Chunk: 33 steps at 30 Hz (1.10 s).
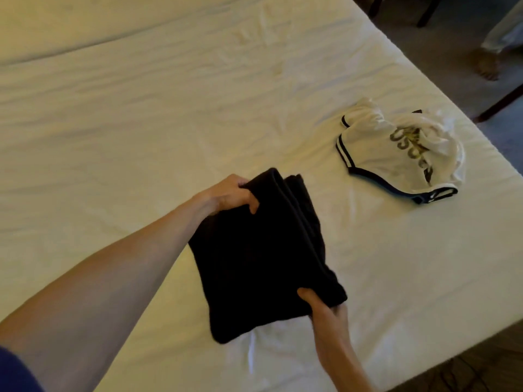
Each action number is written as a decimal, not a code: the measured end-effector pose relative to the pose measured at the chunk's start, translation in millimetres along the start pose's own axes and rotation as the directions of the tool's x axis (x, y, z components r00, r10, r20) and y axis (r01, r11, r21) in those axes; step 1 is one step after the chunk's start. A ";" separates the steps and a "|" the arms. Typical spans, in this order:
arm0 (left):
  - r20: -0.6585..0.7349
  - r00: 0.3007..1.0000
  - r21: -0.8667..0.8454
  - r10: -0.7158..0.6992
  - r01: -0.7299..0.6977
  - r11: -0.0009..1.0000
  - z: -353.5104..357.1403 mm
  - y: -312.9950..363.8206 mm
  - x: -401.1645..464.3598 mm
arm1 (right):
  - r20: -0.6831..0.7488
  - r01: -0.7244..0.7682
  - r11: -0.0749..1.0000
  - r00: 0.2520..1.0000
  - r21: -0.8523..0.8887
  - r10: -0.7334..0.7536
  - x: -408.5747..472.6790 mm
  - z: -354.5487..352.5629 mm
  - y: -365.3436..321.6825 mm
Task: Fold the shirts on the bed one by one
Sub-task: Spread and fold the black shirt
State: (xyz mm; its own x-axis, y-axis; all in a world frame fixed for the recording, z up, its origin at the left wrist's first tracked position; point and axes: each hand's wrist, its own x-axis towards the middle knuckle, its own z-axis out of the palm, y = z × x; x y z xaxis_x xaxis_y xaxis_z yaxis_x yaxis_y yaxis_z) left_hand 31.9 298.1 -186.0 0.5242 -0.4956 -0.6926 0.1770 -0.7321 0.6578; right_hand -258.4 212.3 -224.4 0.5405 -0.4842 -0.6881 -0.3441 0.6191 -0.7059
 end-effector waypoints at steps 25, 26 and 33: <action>-0.137 0.823 -0.990 -0.551 -0.132 0.049 77.3 -257.7 -141.3 | 0.865 0.872 0.024 0.482 -0.490 0.138 -91.3 65.8 108.0; -0.190 0.773 -0.981 -0.606 -0.172 0.088 82.1 -258.6 -149.9 | 0.865 0.862 0.103 0.479 -0.496 0.150 -87.5 63.1 101.1; -0.572 0.410 -0.755 -0.711 0.076 0.652 158.9 -235.9 -184.3 | 0.254 0.340 0.297 0.922 -0.892 -0.293 -4.0 5.5 30.5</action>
State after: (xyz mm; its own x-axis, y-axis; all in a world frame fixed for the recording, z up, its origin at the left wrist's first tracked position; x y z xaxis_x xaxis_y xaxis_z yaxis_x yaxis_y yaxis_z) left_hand -238.9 487.9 -260.6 0.5656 0.5846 -0.5817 0.7839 -0.1619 0.5995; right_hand -266.9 236.5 -242.3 0.7940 -0.4707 -0.3848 -0.6033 -0.5322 -0.5940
